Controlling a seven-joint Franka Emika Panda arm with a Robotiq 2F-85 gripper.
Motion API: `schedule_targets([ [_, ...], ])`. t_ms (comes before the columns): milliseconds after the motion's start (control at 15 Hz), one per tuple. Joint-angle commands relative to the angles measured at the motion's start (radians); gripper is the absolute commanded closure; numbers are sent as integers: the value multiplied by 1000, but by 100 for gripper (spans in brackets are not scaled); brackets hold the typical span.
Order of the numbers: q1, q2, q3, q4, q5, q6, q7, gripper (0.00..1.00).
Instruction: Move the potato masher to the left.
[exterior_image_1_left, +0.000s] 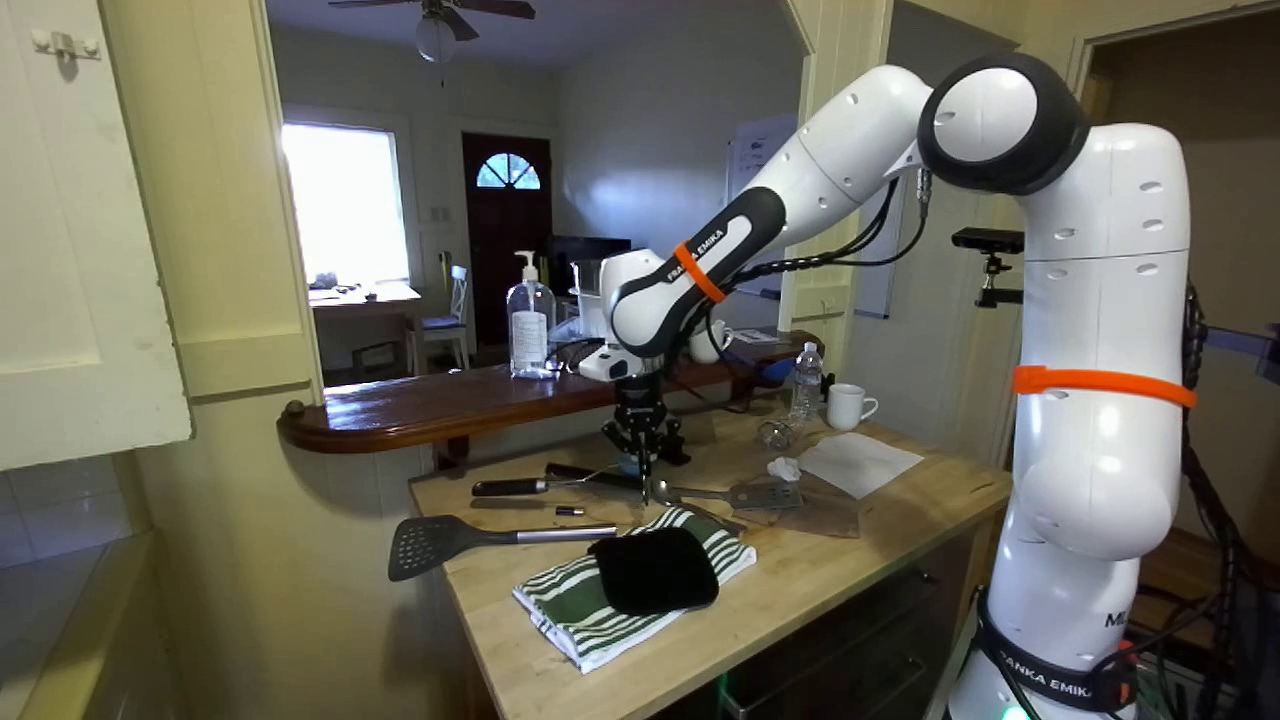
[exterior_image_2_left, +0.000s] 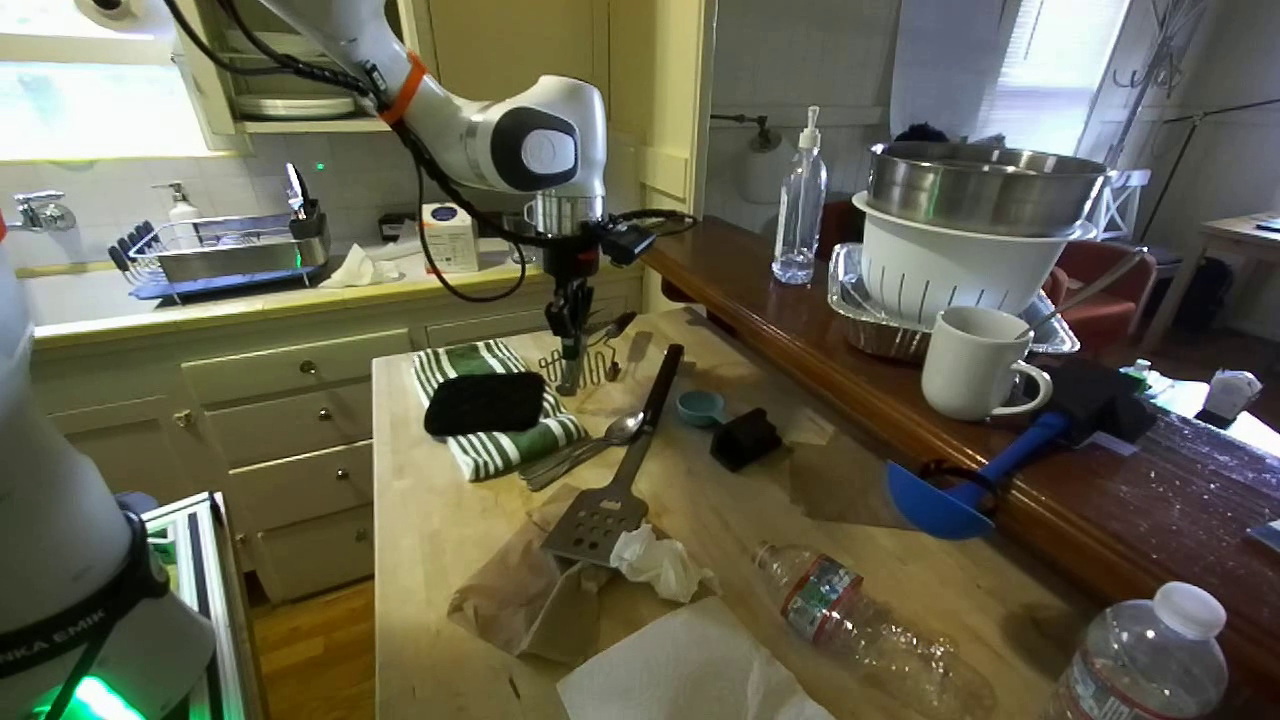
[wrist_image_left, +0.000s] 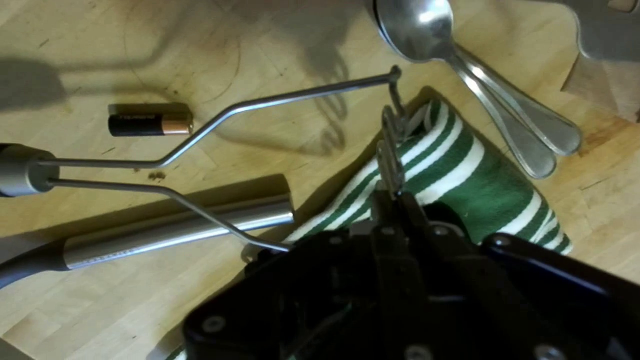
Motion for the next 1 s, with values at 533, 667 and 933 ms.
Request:
schedule_targets([
  [533,-18,176,30,202,58,-16,-19,99],
  [667,-20,202,37,228,61,-25,-9,99],
  [933,-14,247,51,267,52,-24,-3,99],
])
